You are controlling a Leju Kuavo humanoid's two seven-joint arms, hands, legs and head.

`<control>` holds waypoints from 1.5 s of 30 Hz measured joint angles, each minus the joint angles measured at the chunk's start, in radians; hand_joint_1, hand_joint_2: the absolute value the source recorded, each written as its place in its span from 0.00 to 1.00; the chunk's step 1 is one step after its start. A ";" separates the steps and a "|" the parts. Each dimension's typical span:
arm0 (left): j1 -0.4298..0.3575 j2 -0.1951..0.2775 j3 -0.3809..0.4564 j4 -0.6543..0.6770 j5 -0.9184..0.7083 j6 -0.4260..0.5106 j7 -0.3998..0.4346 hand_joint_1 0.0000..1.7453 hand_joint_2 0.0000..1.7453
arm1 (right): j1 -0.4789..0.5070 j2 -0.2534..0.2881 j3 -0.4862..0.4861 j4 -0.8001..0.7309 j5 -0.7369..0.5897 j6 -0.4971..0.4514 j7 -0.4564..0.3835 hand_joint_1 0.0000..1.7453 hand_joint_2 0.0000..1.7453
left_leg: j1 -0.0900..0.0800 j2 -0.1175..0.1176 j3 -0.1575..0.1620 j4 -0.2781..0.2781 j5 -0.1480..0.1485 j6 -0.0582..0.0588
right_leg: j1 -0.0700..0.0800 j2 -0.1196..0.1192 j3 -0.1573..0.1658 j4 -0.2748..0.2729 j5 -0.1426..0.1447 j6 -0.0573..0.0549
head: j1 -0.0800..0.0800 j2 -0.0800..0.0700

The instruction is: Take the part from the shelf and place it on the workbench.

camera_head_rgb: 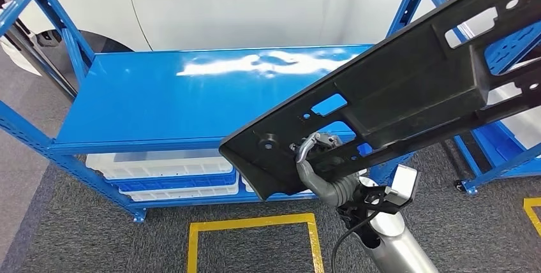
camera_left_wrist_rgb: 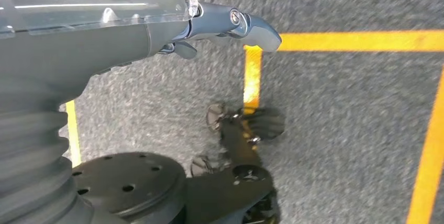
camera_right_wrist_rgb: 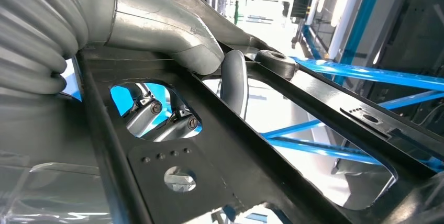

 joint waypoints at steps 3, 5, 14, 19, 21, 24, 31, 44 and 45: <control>0.001 -0.002 0.000 0.000 0.000 0.000 0.000 0.00 1.00 | -0.007 0.000 -0.002 0.002 -0.001 0.003 0.000 1.00 1.00 | 0.000 -0.001 -0.037 0.019 0.019 -0.013 | 0.001 -0.001 0.140 -0.186 0.039 -0.004 | 0.000 0.000; 0.001 -0.002 0.000 0.000 0.000 0.000 -0.001 0.00 1.00 | -0.012 0.000 -0.004 0.002 -0.002 0.004 -0.002 1.00 1.00 | -0.001 -0.001 -0.046 0.027 0.030 -0.024 | 0.005 0.002 0.175 -0.247 0.030 -0.019 | -0.001 0.000; 0.002 -0.003 0.000 0.000 -0.005 -0.001 0.006 0.00 1.00 | -0.018 -0.002 -0.007 0.010 -0.029 0.004 -0.015 1.00 1.00 | 0.011 -0.006 -0.113 0.311 -0.161 -0.060 | 0.010 -0.001 0.075 -0.251 0.122 -0.065 | 0.000 0.000; -0.004 -0.001 0.000 0.000 0.000 0.000 0.006 0.00 1.00 | -0.036 -0.004 -0.007 0.018 -0.042 0.005 -0.020 1.00 1.00 | 0.003 -0.008 0.113 0.063 -0.114 -0.034 | 0.016 0.000 0.019 -0.251 0.178 -0.052 | 0.000 0.000; -0.006 -0.001 0.000 0.000 0.003 0.001 0.004 0.00 1.00 | -0.052 -0.006 -0.006 0.023 -0.049 0.005 -0.020 1.00 1.00 | -0.008 -0.008 0.154 -0.009 -0.128 -0.027 | 0.011 -0.002 0.017 -0.258 0.199 -0.039 | 0.000 0.000; -0.003 -0.002 0.000 0.000 0.004 0.002 0.003 0.00 1.00 | -0.064 -0.006 -0.006 0.034 -0.054 0.005 -0.020 1.00 1.00 | -0.008 -0.003 0.132 -0.028 -0.086 -0.010 | 0.006 -0.001 0.003 -0.251 0.188 -0.022 | 0.000 0.000; 0.001 -0.002 0.001 0.000 0.004 0.004 0.002 0.00 1.00 | -0.069 -0.005 -0.006 0.059 -0.083 -0.014 -0.020 1.00 1.00 | -0.006 0.004 0.011 -0.019 0.004 0.000 | 0.001 -0.001 -0.004 0.006 0.055 -0.005 | 0.000 0.000; 0.012 -0.002 0.002 0.000 0.004 0.021 0.012 0.00 1.00 | -0.102 -0.009 -0.018 0.065 -0.143 -0.034 -0.012 1.00 1.00 | 0.010 -0.005 -0.112 0.286 -0.157 -0.058 | 0.011 -0.004 0.102 -0.261 0.113 -0.069 | -0.001 0.000; 0.012 -0.002 0.002 0.000 0.005 0.021 0.013 0.00 1.00 | -0.101 -0.009 -0.020 0.065 -0.143 -0.035 -0.012 1.00 1.00 | 0.012 -0.005 -0.101 0.305 -0.147 -0.059 | 0.011 -0.004 0.086 -0.260 0.124 -0.068 | -0.001 0.000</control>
